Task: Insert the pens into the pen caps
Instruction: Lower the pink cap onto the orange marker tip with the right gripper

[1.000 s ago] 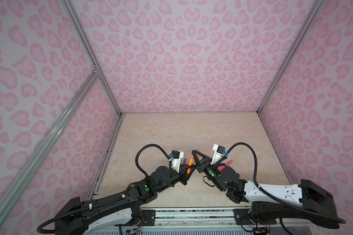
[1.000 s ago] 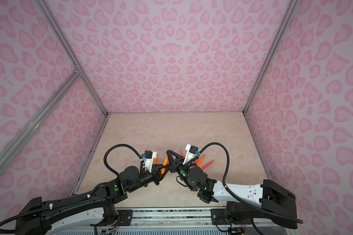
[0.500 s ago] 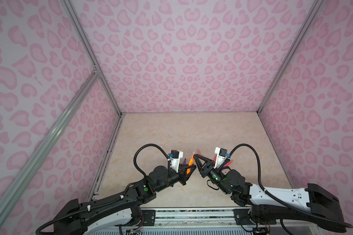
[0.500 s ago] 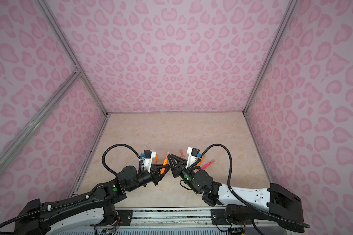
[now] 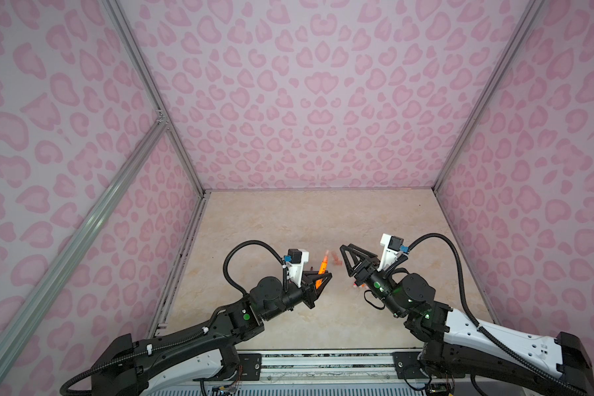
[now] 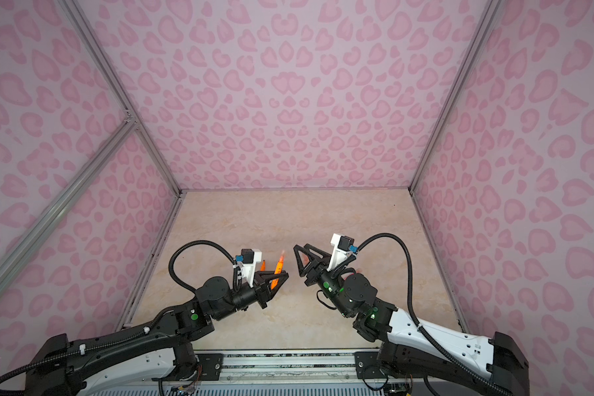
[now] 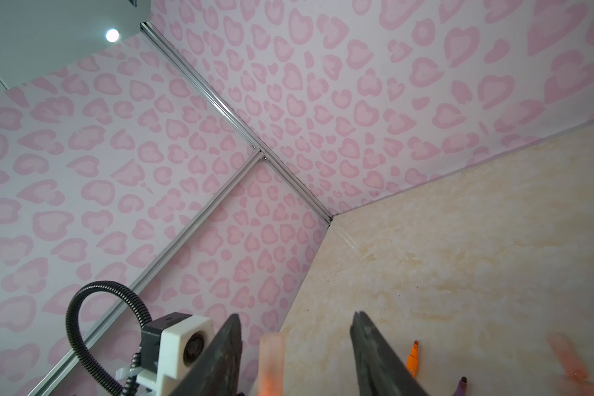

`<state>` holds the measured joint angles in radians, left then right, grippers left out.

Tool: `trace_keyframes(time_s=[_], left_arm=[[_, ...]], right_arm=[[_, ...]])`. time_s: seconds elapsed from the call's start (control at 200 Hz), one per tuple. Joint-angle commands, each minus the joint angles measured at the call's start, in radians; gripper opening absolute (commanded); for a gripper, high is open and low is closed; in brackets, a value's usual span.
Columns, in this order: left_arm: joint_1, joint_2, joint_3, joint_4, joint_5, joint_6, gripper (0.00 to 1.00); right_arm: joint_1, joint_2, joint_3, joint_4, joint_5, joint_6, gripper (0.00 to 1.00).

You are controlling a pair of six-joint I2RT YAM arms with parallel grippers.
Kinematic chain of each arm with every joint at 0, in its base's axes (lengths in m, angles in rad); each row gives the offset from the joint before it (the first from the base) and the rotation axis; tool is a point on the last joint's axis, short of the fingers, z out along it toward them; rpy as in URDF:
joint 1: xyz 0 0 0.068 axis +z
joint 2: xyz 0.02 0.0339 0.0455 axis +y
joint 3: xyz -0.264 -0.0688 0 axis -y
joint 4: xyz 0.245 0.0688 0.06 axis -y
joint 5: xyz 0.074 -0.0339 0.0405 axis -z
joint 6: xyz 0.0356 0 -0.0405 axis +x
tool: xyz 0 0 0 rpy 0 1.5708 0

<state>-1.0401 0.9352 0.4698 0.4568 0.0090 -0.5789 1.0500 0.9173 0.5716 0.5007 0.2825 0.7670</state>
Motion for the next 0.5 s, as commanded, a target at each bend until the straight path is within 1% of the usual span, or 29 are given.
trace_keyframes(time_s=[0.0,0.08,0.18,0.31,0.4,0.495], left_arm=[[0.002,0.009,0.019,-0.009,0.014,0.047,0.03],[0.002,0.017,0.026,-0.02,0.016,0.06,0.03],[0.002,0.031,0.035,-0.03,0.012,0.066,0.03],[0.003,0.044,0.038,-0.03,0.013,0.07,0.03],[0.002,0.058,0.042,-0.03,0.017,0.072,0.03],[0.002,0.065,0.045,-0.031,0.019,0.076,0.03]], right_arm=[[-0.003,0.048,0.042,-0.067,-0.036,-0.003,0.49],[-0.005,0.087,0.076,-0.077,-0.058,-0.01,0.45],[-0.005,0.121,0.108,-0.079,-0.088,-0.018,0.44],[-0.005,0.149,0.136,-0.095,-0.097,-0.02,0.4],[-0.005,0.164,0.14,-0.091,-0.1,-0.018,0.34],[-0.005,0.179,0.147,-0.098,-0.107,-0.013,0.24]])
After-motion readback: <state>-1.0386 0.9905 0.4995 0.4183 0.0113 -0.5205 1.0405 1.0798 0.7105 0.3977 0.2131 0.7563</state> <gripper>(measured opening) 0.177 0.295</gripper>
